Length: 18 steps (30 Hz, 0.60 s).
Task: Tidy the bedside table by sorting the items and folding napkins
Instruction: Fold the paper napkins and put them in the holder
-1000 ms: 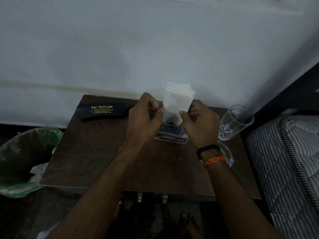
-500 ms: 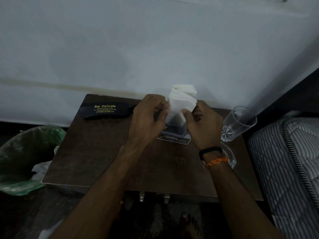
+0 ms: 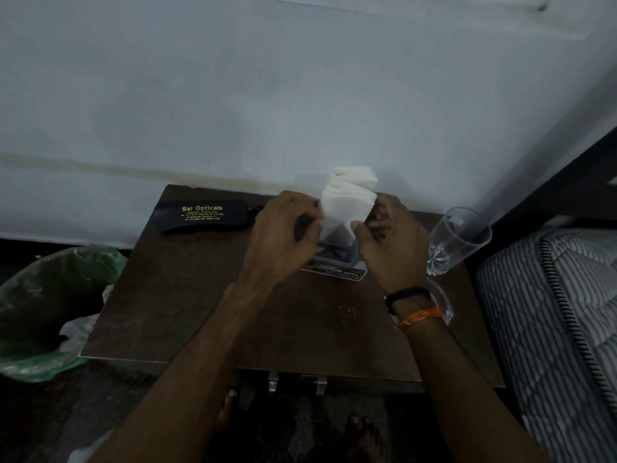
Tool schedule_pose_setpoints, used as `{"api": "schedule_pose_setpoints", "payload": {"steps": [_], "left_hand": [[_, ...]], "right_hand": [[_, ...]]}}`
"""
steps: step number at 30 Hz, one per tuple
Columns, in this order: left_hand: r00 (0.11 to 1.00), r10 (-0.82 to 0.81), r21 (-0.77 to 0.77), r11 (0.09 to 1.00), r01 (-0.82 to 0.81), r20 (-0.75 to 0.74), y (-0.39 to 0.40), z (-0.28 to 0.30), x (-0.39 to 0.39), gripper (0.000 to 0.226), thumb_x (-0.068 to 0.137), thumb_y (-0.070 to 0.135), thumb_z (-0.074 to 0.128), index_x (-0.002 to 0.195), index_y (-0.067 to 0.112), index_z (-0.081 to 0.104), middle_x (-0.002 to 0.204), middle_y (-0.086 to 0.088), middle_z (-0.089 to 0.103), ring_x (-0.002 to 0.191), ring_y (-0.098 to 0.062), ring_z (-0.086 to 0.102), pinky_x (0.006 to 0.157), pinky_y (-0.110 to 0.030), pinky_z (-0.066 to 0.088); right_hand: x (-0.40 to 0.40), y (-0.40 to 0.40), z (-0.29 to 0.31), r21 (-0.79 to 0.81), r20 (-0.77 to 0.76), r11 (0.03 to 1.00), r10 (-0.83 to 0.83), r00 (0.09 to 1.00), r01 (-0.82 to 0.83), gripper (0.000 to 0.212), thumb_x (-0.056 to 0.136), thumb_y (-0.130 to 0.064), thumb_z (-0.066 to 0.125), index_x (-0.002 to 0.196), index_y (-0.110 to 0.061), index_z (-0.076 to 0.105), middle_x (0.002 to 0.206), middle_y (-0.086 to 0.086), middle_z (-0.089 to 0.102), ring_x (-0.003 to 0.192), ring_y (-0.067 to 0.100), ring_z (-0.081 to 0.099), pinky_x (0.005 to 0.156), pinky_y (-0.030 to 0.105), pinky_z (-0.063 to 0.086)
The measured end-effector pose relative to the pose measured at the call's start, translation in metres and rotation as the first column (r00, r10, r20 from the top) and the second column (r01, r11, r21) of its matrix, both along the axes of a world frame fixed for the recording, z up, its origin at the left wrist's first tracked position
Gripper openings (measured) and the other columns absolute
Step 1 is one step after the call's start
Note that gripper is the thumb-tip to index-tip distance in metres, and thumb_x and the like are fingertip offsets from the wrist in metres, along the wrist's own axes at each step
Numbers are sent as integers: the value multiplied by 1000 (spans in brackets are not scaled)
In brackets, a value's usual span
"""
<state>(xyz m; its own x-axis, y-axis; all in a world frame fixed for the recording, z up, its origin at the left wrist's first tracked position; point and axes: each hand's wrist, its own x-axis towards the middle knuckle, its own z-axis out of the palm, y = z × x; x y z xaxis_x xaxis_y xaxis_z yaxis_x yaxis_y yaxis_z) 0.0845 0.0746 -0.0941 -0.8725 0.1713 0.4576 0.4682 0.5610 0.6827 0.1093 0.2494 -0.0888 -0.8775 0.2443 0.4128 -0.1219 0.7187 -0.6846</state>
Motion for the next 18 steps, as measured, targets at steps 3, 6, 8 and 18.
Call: {"api": "schedule_pose_setpoints", "payload": {"steps": [3,6,8,18], "left_hand": [[998,21,47,999,-24,57,-9,-2,0,8,80,10,70,88,10,68,101,-4,63,95,-20,61,83,-45,54],[991,30,26,999,-34,132,-17,-7,2,18,76,14,77,89,12,64,100,-2,57,91,-16,58,81,-42,55],[977,58,0,998,-59,205,-18,-10,6,30,72,25,83,88,12,61,96,0,53,86,-15,56,76,-36,55],[939,37,72,995,-66,343,-19,-13,18,25,80,14,79,86,7,55,84,-1,60,74,-4,58,61,-5,47]], "right_hand": [[9,2,2,101,-12,993,-53,999,54,20,79,-14,70,99,-15,63,98,3,62,78,16,60,65,15,40],[25,4,-2,209,73,973,-117,990,100,19,79,-25,72,90,-17,58,100,2,55,82,18,56,66,23,36],[38,4,-9,248,170,964,-138,976,93,32,77,-37,76,91,-21,52,100,-1,50,82,15,50,62,24,34],[42,5,-18,113,188,987,-136,973,116,30,81,-29,77,87,-20,49,84,-2,62,73,15,57,54,18,32]]}}
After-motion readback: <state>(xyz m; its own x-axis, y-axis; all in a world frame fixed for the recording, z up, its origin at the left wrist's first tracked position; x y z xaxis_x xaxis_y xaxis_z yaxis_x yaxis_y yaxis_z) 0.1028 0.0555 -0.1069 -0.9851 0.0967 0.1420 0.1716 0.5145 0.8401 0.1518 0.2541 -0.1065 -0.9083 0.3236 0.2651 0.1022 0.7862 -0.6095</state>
